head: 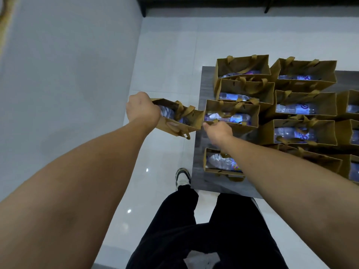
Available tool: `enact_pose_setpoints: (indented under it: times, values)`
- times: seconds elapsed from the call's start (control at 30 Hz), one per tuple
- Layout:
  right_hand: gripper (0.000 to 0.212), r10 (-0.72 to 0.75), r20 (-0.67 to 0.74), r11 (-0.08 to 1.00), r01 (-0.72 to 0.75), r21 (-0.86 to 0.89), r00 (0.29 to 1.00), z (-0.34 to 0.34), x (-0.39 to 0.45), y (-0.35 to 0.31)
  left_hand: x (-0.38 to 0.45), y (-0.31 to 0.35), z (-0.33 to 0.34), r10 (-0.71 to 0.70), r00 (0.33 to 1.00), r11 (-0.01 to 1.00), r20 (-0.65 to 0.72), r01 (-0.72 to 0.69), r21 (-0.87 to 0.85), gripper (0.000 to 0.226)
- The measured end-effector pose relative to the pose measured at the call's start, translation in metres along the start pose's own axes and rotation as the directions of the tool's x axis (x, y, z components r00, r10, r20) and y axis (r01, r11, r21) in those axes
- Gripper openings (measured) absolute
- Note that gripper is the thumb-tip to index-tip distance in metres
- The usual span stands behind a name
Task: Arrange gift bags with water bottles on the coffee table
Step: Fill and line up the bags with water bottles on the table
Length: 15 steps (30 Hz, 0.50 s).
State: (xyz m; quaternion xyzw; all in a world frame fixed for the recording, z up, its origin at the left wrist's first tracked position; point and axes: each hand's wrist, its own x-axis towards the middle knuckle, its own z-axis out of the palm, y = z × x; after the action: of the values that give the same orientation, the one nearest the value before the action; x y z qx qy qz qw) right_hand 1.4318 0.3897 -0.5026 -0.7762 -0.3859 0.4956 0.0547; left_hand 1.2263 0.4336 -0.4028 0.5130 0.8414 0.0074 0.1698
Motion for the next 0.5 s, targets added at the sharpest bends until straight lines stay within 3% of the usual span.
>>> enact_pose_setpoints:
  times: [0.07,0.13,0.27,0.4,0.5]
  values:
    - [0.044,0.092,0.004,0.983,-0.092,0.156,0.996,0.016,-0.001,-0.005,-0.006,-0.007,-0.002,0.012,1.000,1.000,0.004,-0.013,0.010,0.022]
    - [0.034,0.129,-0.001,0.966,-0.125,0.228,0.992,0.028,0.000,-0.005,-0.011,-0.013,-0.001,0.025,1.000,1.000,0.007,-0.025,0.005,0.030]
    - [0.023,0.155,-0.030,0.965,-0.145,0.219,0.987,0.039,0.003,0.001,-0.020,-0.028,0.001,0.049,0.999,0.999,0.015,-0.049,0.002,0.028]
    - [0.018,0.210,0.031,0.941,-0.210,0.267,0.977,0.045,0.002,0.007,-0.027,-0.040,-0.003,0.065,0.997,0.998,0.031,-0.065,0.011,0.025]
    - [0.015,0.207,-0.053,0.958,-0.192,0.212,0.977,0.051,-0.001,0.005,-0.026,-0.047,-0.004,0.066,0.997,0.998,0.032,-0.067,0.021,0.023]
